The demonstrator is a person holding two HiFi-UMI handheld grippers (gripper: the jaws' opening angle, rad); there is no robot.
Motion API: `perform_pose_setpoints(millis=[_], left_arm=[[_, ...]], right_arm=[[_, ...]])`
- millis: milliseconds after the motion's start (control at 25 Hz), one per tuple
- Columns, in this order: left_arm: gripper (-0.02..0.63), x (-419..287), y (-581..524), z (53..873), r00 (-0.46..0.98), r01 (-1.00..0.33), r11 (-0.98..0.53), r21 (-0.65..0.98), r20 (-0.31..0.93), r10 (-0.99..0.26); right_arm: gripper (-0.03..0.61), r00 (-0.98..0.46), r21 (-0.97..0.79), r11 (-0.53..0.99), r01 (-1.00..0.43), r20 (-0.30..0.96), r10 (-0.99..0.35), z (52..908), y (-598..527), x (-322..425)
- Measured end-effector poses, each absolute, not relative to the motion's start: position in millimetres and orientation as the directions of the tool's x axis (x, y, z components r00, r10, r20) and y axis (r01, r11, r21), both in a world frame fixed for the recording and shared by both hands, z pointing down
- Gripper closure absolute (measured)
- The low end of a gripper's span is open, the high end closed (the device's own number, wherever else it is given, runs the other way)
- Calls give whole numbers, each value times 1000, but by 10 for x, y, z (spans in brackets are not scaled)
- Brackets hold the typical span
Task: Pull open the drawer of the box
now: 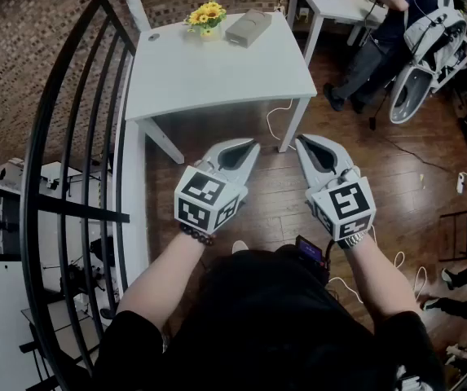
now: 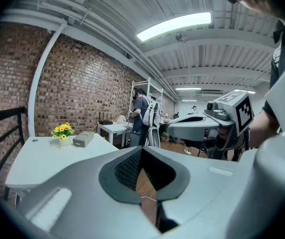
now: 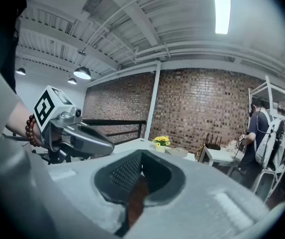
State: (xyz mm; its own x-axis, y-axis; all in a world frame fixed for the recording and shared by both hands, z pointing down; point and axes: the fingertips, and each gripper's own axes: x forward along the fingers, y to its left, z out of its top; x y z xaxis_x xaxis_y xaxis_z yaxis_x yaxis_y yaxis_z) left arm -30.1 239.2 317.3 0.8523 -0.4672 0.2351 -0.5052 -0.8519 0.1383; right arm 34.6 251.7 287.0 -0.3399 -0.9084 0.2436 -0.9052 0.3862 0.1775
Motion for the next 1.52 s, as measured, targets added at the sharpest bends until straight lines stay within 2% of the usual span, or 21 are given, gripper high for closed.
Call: perform_pose_setpoints(millis=[400, 960, 1240, 1520], left_arm=[[598, -97, 1640, 3357, 833, -534, -831, 155, 265, -486], [597, 610, 207, 3624, 748, -661, -714, 231, 275, -604], [584, 613, -354, 3821, 719, -694, -630, 350, 278, -638], [580, 598, -1347, 4176, 727, -666, -551, 502, 273, -630]], right_arm=[[588, -403, 164, 451, -877, 259, -878, 3080, 1711, 550], [586, -551, 163, 615, -772, 313, -774, 3379, 323, 1162], [586, -569, 163, 649, -743, 357, -741, 3518, -76, 1279], [586, -525, 178, 631, -755, 412, -745, 3686, -873, 1380]])
